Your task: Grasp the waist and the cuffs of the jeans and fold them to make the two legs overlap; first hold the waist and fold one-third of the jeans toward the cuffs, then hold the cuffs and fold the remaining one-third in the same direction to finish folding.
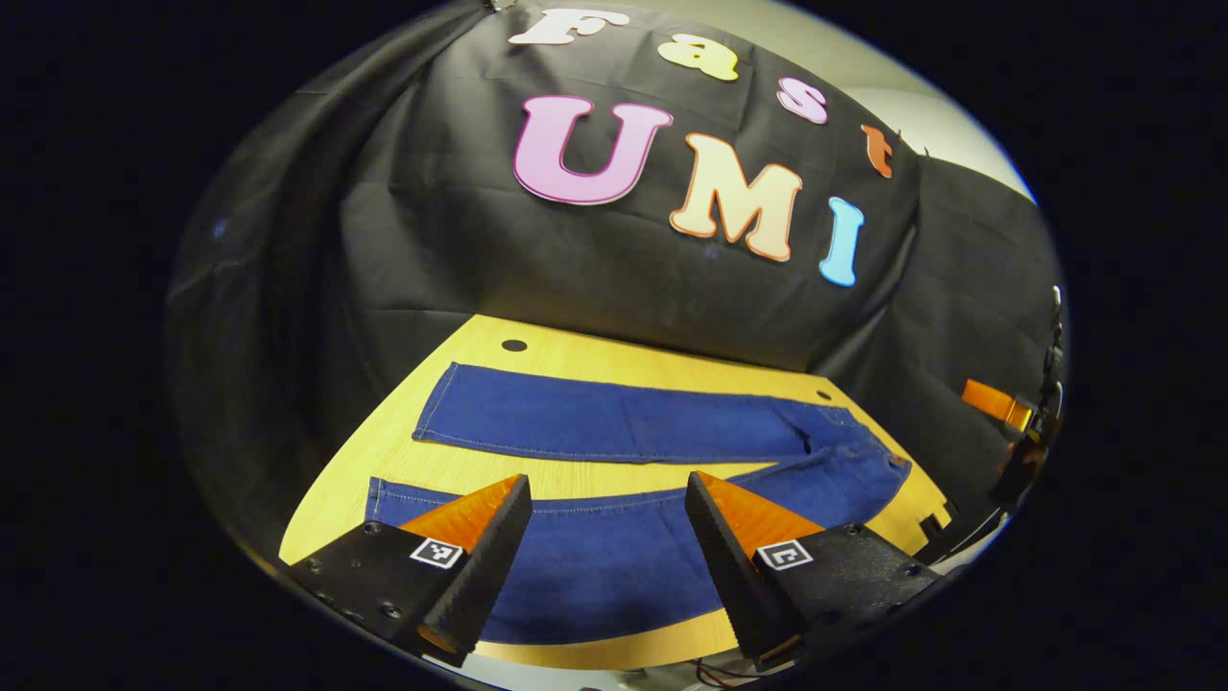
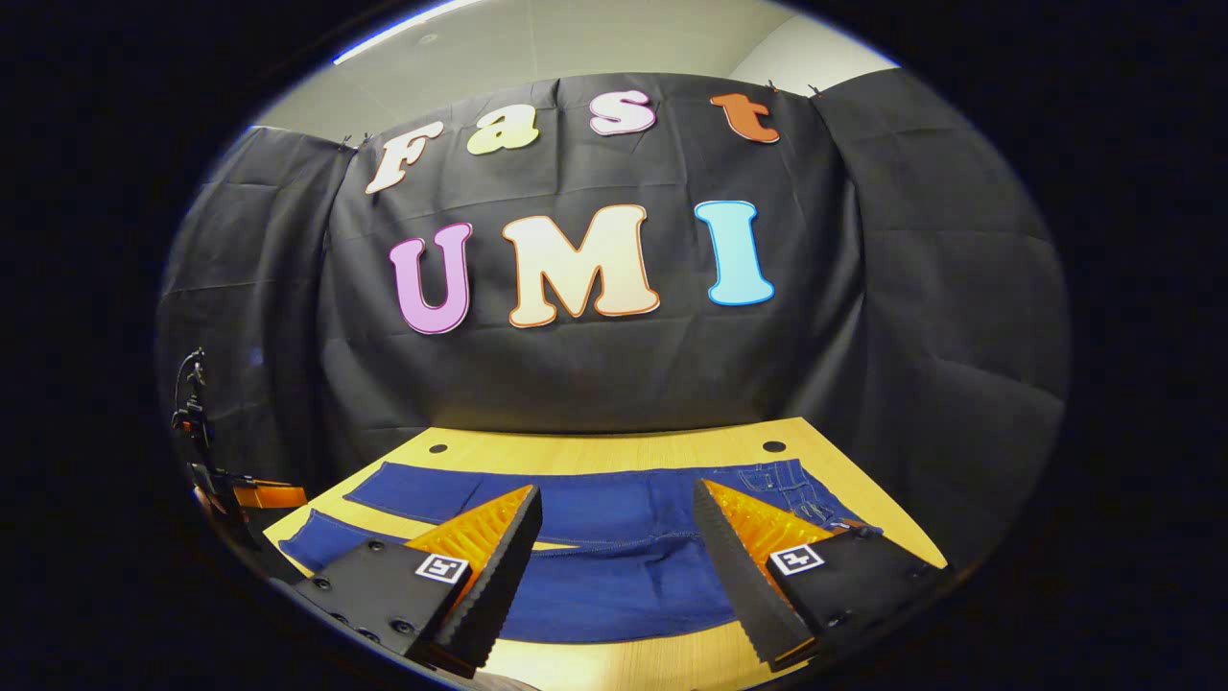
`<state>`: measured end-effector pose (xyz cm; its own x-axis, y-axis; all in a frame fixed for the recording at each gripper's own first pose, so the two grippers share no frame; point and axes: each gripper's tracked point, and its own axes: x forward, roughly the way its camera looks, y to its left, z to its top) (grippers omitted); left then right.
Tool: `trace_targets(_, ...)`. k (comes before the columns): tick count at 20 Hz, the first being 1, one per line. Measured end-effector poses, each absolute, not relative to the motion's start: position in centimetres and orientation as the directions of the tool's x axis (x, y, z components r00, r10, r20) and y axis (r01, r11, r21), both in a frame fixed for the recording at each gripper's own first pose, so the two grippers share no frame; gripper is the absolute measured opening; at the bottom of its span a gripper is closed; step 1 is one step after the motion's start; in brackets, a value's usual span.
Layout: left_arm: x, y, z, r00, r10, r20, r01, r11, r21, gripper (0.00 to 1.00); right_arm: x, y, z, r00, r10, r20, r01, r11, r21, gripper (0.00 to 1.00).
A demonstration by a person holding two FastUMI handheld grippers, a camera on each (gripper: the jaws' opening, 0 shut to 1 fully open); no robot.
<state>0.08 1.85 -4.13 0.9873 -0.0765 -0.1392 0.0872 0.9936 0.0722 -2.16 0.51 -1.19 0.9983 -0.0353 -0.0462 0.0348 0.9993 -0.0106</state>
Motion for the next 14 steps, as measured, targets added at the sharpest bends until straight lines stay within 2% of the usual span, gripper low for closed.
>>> trace_targets(1, 0.0, 1.8, -4.6, 0.982, -0.096, -0.162, 0.112, 0.989, 0.092, 0.95, -2.3, 0.6, -1.2, 0.998, -0.039, -0.042, 0.039, 0.999, -0.017, 0.94)
trace_targets(3, -0.4, 1.7, -5.6, 0.967, -0.142, -0.211, 0.172, 0.976, 0.133, 0.95, -2.7, 1.0, -1.7, 0.998, -0.034, -0.053, 0.032, 0.999, -0.033, 0.98)
trace_targets(8, -1.7, 1.3, -9.5, 0.880, -0.283, -0.381, 0.374, 0.907, 0.193, 0.95, -3.9, 0.9, -4.0, 0.994, -0.044, -0.103, 0.037, 0.997, -0.064, 0.98)
trace_targets(11, -2.3, 3.0, -12.5, 0.810, -0.276, -0.517, 0.463, 0.843, 0.276, 0.95, -4.6, 0.7, -5.1, 0.989, -0.056, -0.136, 0.046, 0.996, -0.079, 0.98)
trace_targets(14, -3.7, 4.4, -15.5, 0.704, -0.263, -0.660, 0.583, 0.744, 0.326, 0.95, -5.2, 0.2, -6.5, 0.983, -0.073, -0.166, 0.057, 0.994, -0.097, 0.98)
